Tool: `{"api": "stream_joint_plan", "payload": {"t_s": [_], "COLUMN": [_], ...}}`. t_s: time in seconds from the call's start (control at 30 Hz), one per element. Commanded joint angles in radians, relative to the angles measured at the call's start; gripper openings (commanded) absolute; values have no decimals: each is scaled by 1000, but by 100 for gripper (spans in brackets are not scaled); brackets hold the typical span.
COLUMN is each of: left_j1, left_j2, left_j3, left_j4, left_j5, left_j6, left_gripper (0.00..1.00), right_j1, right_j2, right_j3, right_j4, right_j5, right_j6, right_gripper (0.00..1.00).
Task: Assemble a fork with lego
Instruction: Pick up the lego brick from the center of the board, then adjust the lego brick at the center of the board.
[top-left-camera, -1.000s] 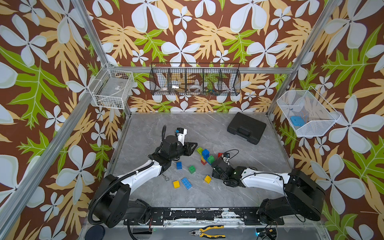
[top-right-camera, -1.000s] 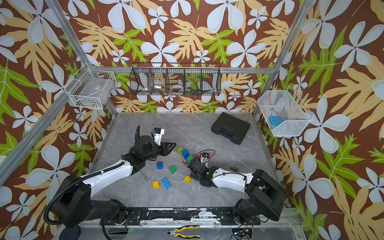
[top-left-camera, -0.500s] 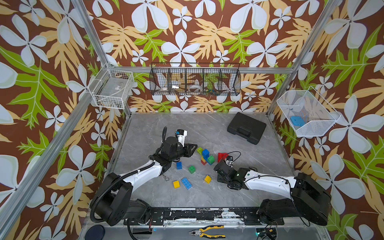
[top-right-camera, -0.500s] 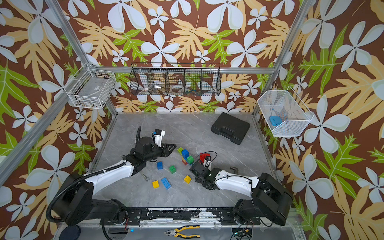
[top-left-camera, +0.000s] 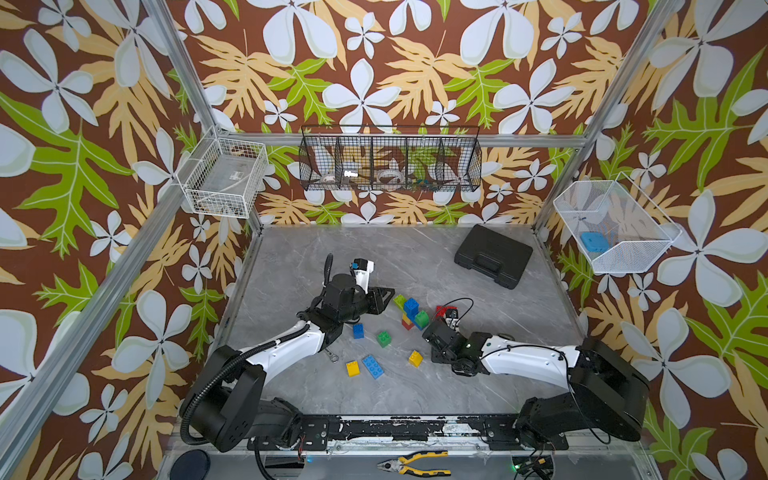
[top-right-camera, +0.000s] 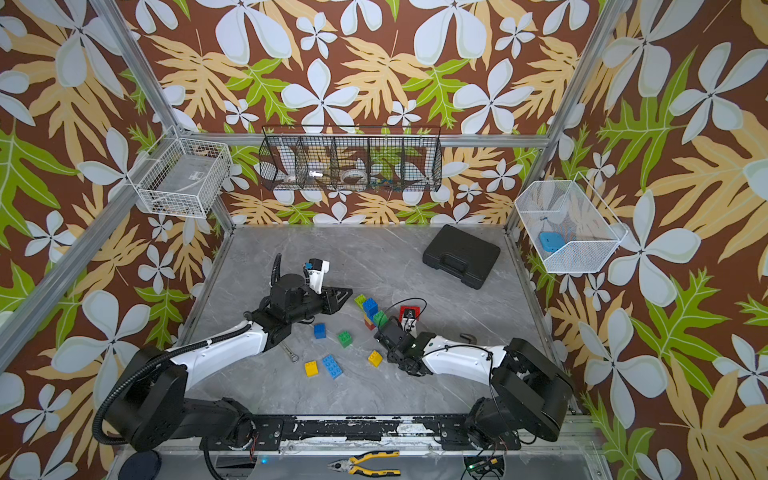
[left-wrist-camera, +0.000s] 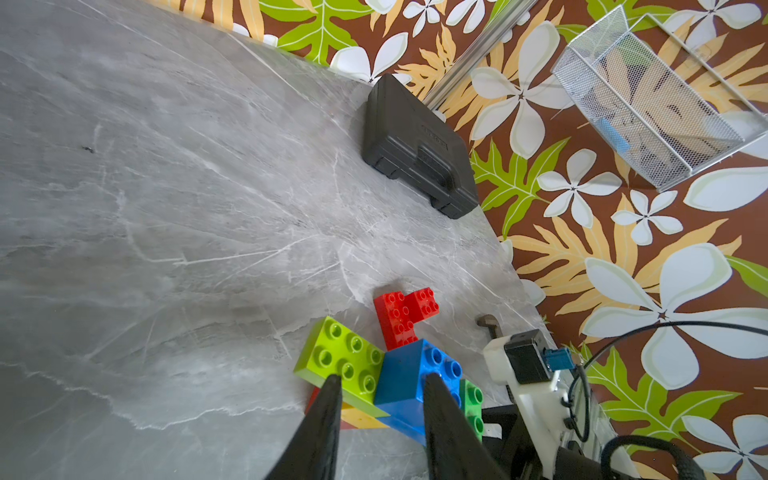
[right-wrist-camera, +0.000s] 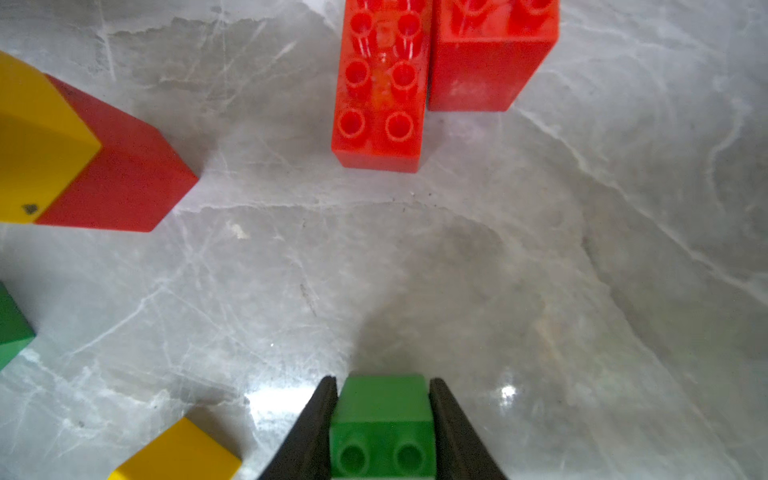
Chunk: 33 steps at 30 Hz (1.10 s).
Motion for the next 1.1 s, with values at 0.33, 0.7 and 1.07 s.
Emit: {"api": "stream_joint_plan", "payload": {"t_s": [0.33, 0.7, 1.07], "left_j1": [30, 36, 32], "left_j2": [32, 296, 556], "left_j3": [3, 331, 646], "left_j4": [65, -159, -438], "left_j5": [32, 86, 197], "left_j6": [-35, 58, 162], "left_gripper": [36, 28, 25], "right_j1": [3, -1, 63], "right_j2": [-188, -542, -292], "right_j3": [-58, -130, 3], "right_j4": [37, 184, 271], "right_j5": [69, -254, -401], "right_j6": [-121, -576, -681], "right_gripper": [19, 11, 0]}}
